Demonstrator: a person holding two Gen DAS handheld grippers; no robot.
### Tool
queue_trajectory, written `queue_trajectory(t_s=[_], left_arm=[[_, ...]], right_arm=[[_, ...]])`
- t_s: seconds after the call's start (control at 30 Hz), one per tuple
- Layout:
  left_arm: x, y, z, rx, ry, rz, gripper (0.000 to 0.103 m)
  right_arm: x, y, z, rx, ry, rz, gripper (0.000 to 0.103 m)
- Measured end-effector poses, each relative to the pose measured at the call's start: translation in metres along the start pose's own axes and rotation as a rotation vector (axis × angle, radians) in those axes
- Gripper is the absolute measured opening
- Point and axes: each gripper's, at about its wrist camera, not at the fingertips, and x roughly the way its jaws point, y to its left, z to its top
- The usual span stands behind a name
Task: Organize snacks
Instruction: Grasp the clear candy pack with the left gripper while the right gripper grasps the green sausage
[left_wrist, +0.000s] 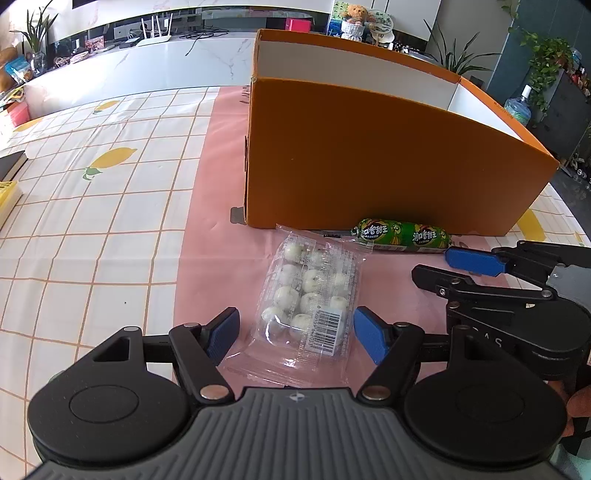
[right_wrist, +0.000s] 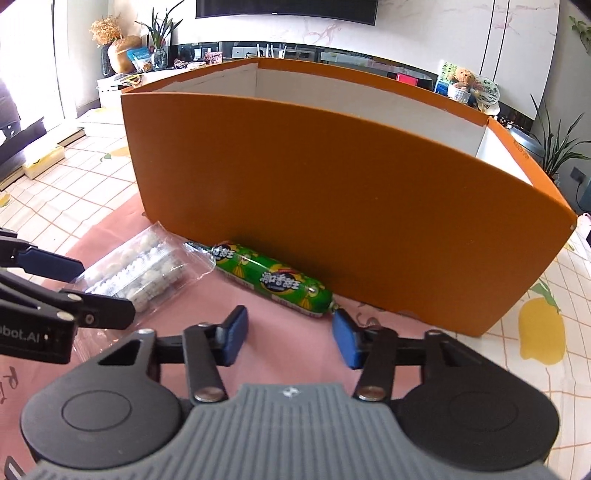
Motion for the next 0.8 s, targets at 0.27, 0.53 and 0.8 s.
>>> queue_trajectory(t_s=[0.27, 0.53, 0.8], left_arm=[[0.0, 0.001, 0.0, 0.002, 0.0, 0.001, 0.083], [0.001, 0.0, 0.0, 0.01, 0.002, 0.002, 0.084], [-0.001, 0.002, 0.001, -0.002, -0.004, 0.005, 0.083]], right_arm=[[-0.008, 0.014, -0.002, -0.097, -0.021, -0.038, 0.043], [0.006, 0.01, 0.01, -0.181, -0.061, -0.067, 0.061], [0.003, 0.014, 0.007, -0.157, -0.037, -0.014, 0.048]])
